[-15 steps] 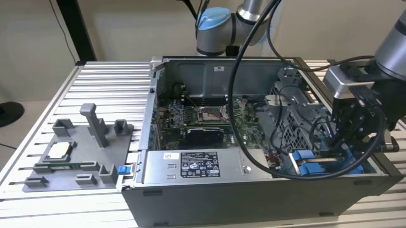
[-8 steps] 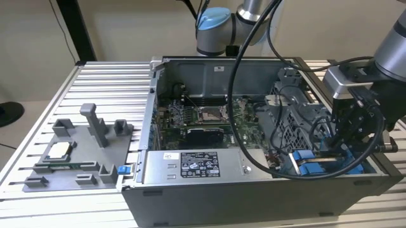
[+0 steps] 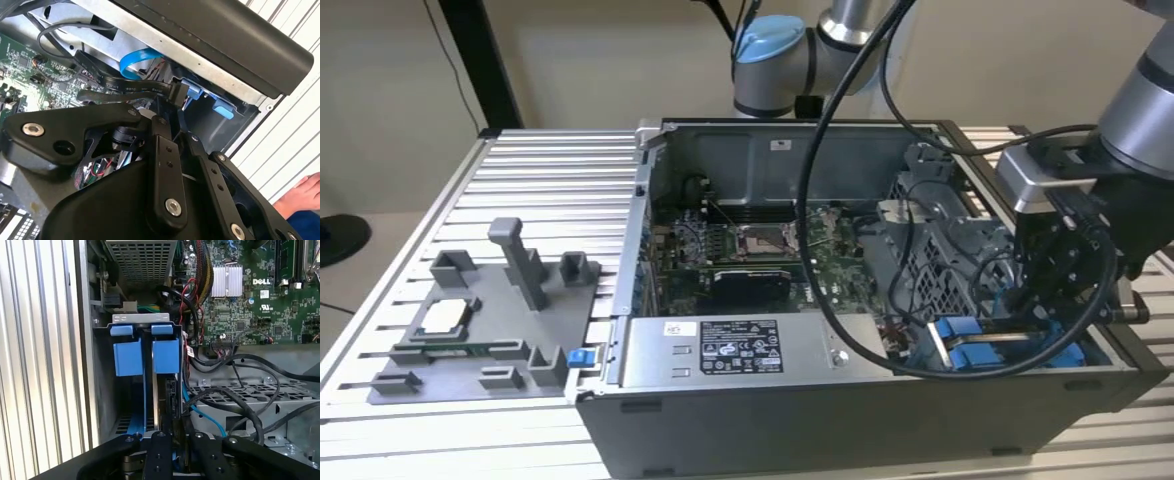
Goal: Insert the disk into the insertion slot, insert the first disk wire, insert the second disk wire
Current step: 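Insert the first disk wire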
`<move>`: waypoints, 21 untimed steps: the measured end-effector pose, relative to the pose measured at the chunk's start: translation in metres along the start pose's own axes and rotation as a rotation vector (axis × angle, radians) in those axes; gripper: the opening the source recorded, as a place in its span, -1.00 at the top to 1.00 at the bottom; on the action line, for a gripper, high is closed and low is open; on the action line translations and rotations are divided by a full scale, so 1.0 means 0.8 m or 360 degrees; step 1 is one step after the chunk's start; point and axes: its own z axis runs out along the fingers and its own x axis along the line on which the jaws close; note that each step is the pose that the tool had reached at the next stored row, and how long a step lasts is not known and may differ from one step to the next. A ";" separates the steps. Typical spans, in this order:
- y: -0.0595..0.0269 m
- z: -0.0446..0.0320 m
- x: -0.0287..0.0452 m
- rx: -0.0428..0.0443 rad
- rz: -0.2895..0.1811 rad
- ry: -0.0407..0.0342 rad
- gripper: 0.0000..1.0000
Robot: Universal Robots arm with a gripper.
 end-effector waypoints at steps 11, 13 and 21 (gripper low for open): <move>0.000 -0.0083 -0.0003 -0.0001 0.0000 -0.0004 -1.00; 0.000 -0.0136 -0.0005 -0.0002 0.0000 -0.0005 -1.00; -0.001 -0.0214 -0.0009 -0.0006 0.0000 -0.0005 -1.00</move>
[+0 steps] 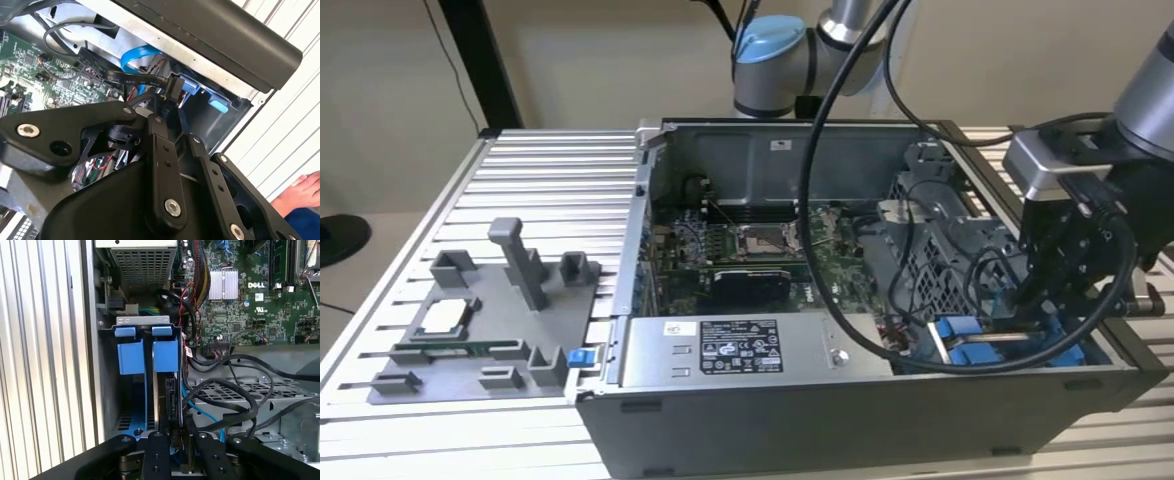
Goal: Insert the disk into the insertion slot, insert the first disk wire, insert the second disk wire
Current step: 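Insert the first disk wire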
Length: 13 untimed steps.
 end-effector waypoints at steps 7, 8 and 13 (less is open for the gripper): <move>0.000 -0.0003 0.0000 -0.0001 0.0000 0.0000 -1.00; 0.000 -0.0003 0.0000 -0.0001 0.0000 0.0000 -1.00; 0.000 -0.0014 -0.0002 -0.0001 0.0000 0.0000 1.00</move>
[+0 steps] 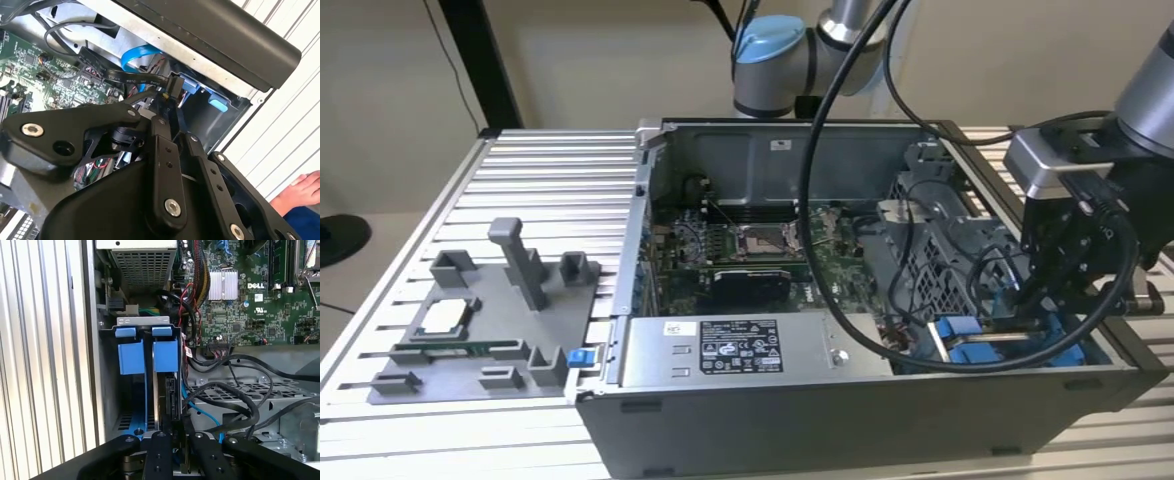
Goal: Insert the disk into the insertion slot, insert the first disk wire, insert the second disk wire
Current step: 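Insert the first disk wire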
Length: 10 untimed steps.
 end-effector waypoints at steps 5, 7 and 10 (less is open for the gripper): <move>0.000 -0.0004 0.0000 -0.0018 0.0001 0.0002 1.00; 0.000 -0.0002 0.0000 -0.0042 0.0002 0.0006 1.00; 0.000 -0.0002 0.0000 -0.0042 0.0002 0.0006 1.00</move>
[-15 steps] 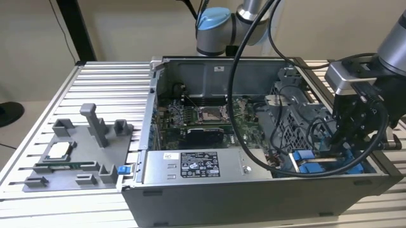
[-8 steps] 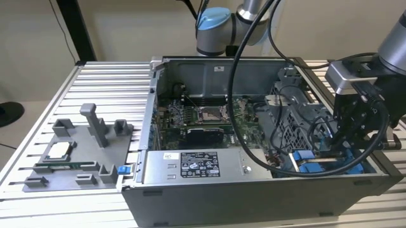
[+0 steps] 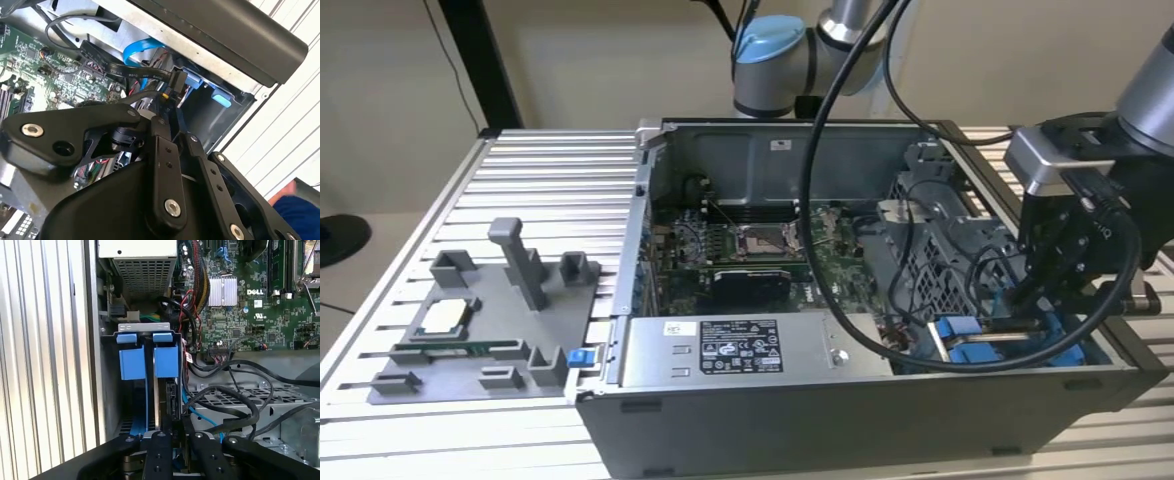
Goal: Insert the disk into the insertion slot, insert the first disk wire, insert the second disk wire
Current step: 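Insert the first disk wire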
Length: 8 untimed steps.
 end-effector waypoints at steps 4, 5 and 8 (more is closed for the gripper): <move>-0.004 0.0001 -0.0002 -0.0003 0.0000 0.0000 1.00; -0.006 0.0001 -0.0003 -0.0007 0.0000 0.0001 1.00; -0.009 0.0003 -0.0005 -0.0032 0.0002 0.0003 1.00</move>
